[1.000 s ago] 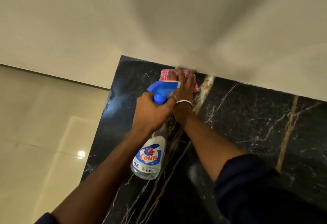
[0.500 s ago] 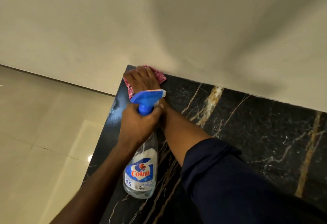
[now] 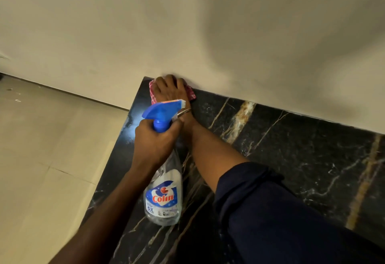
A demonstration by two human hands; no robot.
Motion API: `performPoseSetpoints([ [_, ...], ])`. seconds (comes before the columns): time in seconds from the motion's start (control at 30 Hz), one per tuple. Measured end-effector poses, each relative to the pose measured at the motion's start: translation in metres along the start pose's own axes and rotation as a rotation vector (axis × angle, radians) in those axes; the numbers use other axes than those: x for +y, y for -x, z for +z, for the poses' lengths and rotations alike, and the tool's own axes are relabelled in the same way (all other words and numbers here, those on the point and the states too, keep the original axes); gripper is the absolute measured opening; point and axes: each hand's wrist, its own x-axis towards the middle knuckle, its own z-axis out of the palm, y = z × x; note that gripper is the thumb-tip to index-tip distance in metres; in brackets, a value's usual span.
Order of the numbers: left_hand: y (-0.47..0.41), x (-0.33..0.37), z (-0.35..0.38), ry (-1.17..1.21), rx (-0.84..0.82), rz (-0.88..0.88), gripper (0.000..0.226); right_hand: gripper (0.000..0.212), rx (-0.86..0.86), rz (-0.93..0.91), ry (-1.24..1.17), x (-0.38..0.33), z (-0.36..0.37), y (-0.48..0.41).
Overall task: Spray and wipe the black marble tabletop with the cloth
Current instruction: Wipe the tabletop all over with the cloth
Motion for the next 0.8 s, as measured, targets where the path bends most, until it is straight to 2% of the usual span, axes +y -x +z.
performPoseSetpoints([
  [0.13,0.008,0.008,0.024,-0.035,-0.014,-0.017,0.023,0.035,0.043,0.116,-0.088,0.031,0.020,0.021],
  [0.2,0.017,0.013,0.034,-0.033,-0.027,-0.041,0.021,0.040,0.161,0.147,-0.108,0.052,0.030,0.045],
  [0.37,0.049,0.038,0.064,-0.053,-0.096,-0.076,0.026,0.049,0.265,0.247,-0.177,0.112,0.055,0.124],
  [0.67,0.125,0.085,0.154,-0.065,-0.215,-0.025,0.028,0.050,0.238,0.452,-0.222,0.232,0.084,0.294],
  [0.8,0.161,0.104,0.199,-0.103,-0.246,-0.008,0.027,0.050,0.242,0.591,-0.171,0.281,0.093,0.367],
])
